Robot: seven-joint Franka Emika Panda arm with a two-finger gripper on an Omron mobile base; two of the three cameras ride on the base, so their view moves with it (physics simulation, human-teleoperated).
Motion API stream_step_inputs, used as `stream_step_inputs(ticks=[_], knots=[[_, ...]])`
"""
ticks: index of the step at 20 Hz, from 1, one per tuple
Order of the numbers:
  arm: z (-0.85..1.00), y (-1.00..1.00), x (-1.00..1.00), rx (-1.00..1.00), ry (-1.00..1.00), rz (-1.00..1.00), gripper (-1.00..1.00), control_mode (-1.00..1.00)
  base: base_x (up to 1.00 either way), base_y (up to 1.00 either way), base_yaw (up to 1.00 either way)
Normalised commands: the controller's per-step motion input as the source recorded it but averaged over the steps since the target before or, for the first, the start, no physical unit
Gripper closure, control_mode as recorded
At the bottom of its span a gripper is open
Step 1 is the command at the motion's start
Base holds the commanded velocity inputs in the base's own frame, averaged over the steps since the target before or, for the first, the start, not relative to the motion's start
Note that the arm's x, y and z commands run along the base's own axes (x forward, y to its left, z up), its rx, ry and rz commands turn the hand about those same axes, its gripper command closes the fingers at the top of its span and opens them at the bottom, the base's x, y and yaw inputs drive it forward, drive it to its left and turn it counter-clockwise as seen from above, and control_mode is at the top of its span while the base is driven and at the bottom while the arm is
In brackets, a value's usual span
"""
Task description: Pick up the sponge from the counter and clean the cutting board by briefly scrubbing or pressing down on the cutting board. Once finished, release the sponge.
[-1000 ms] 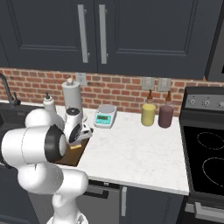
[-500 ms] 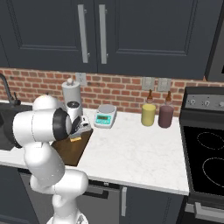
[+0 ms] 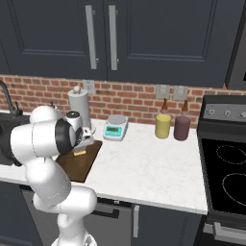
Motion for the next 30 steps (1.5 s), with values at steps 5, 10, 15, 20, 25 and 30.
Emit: stream_step_inputs(ticks=[5,10,15,20,25,30], knots=[[-0.07,0.10,-0.94,0.00,0.00,0.00,1.00,-1.00,0.00,0.00,0.00],[0.00,0.00,-0.97,0.00,0.00,0.00,1.00,-1.00,0.00,0.00,0.00],[0.00,0.04,-0.44,0.00,0.07,0.00,1.00,-1.00,0.00,0.00,0.00],[0.00,0.31,0.19,0.00,0.04,0.01,1.00,-1.00,0.00,0.00,0.00],[0.00,0.20,0.52,0.00,0.02,0.00,1.00,-1.00,0.00,0.00,0.00],[-0.08,-0.10,0.68,0.00,0.00,0.00,1.00,-1.00,0.00,0.00,0.00]])
